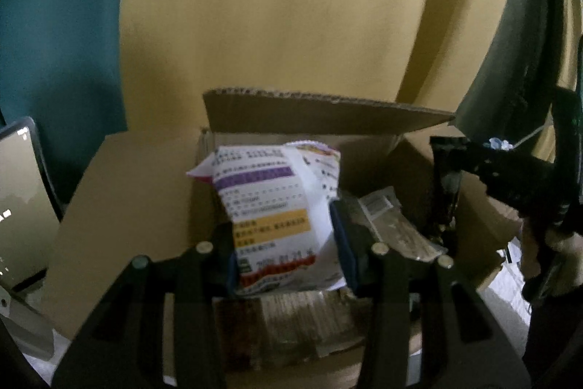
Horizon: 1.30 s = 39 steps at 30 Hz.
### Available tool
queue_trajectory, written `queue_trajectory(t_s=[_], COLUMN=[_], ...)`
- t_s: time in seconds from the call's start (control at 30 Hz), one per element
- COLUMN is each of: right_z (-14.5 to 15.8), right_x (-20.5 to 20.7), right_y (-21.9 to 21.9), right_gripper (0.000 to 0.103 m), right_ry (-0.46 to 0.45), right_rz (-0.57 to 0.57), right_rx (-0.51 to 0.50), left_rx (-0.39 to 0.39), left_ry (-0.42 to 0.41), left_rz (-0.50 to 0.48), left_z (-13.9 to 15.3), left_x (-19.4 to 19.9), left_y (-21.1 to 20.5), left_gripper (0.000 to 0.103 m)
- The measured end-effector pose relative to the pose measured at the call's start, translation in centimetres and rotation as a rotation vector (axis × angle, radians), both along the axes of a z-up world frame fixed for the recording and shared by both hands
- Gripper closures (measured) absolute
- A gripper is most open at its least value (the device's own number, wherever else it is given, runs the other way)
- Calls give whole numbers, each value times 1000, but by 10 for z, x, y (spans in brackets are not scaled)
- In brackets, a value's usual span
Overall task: Organize snacks
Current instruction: 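Lower both packets into the box and open both grippers, then withdraw both grippers and move the right gripper to the clear pastry bag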
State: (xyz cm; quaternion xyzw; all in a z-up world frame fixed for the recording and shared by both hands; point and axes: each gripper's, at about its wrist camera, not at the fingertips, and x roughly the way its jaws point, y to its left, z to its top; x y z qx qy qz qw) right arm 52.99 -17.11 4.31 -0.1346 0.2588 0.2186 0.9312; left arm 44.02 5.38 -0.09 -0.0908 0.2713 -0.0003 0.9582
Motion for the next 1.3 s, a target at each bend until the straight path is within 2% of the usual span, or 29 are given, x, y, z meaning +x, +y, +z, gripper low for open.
queue_trajectory(t_s=[0.03, 0.1, 0.13, 0.17, 0.23, 0.27, 0.57, 1.3], right_z=[-4, -10, -12, -14, -15, -15, -6, 11], right_x=[4, 9, 10, 11, 11, 10, -9, -72], right_y=[4, 11, 13, 16, 19, 21, 28, 27], right_gripper=[63, 55, 47, 41, 38, 37, 33, 33], right_ry=[13, 34, 46, 58, 71, 69, 47, 32], right_rz=[0, 8, 17, 26, 38, 40, 61, 73], right_rx=[-3, -3, 3, 13, 21, 19, 2, 0], left_rx=[-5, -10, -12, -16, -28, -31, -33, -30], left_ry=[5, 7, 6, 5, -5, -8, -28, -77], left_rz=[-4, -6, -8, -9, -4, -1, 5, 14], left_z=[-1, -3, -4, -4, -3, -2, 6, 18], left_x=[1, 2, 1, 0, -3, -5, -22, -93], left_y=[1, 2, 3, 3, 6, 8, 7, 6], left_gripper=[56, 53, 49, 39, 30, 30, 29, 29])
